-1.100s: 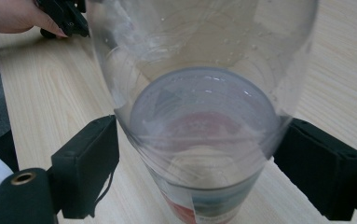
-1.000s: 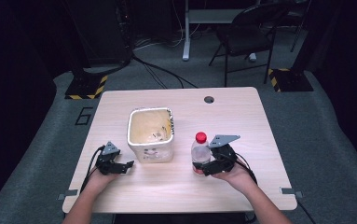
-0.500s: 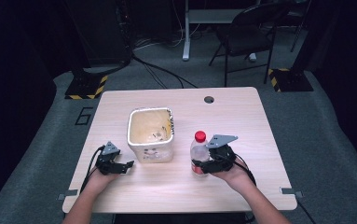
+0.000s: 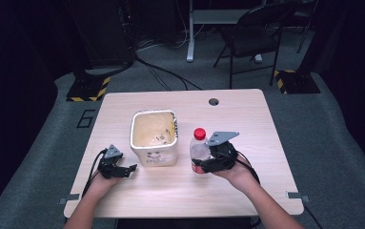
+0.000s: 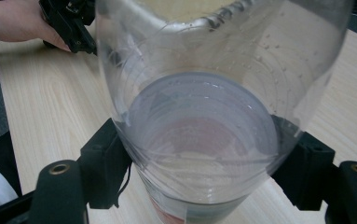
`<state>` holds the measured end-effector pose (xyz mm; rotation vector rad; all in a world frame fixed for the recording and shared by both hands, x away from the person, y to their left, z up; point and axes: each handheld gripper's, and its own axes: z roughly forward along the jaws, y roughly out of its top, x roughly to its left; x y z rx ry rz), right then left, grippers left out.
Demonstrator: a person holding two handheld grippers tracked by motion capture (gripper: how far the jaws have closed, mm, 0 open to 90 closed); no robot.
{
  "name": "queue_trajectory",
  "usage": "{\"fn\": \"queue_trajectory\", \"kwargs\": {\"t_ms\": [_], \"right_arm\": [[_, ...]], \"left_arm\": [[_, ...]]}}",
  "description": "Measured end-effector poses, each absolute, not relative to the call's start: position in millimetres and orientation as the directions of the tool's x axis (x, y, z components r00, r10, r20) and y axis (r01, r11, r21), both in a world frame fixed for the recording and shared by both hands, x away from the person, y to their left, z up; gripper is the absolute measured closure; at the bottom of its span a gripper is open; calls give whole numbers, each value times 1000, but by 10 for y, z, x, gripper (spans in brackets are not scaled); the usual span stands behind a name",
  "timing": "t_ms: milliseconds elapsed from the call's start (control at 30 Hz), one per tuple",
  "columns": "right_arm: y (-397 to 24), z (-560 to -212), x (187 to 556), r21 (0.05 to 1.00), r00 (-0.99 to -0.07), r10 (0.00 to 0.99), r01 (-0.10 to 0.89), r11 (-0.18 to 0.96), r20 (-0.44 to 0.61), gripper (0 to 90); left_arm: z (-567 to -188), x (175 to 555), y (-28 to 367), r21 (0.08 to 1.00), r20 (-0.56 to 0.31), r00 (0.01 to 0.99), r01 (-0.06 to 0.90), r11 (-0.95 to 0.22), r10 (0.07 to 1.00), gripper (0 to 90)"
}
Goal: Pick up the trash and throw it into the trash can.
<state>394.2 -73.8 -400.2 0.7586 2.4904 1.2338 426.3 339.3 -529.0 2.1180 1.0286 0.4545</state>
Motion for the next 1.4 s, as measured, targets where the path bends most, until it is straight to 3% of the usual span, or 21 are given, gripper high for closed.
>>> {"fn": "queue_trajectory", "kwargs": {"t_ms": [1400], "right_arm": [[-472, -3071, 4185, 818, -849, 526, 262, 512, -57, 275]], "left_arm": [[-5289, 4263, 3392, 738, 1, 618, 530, -417, 786, 140]]}}
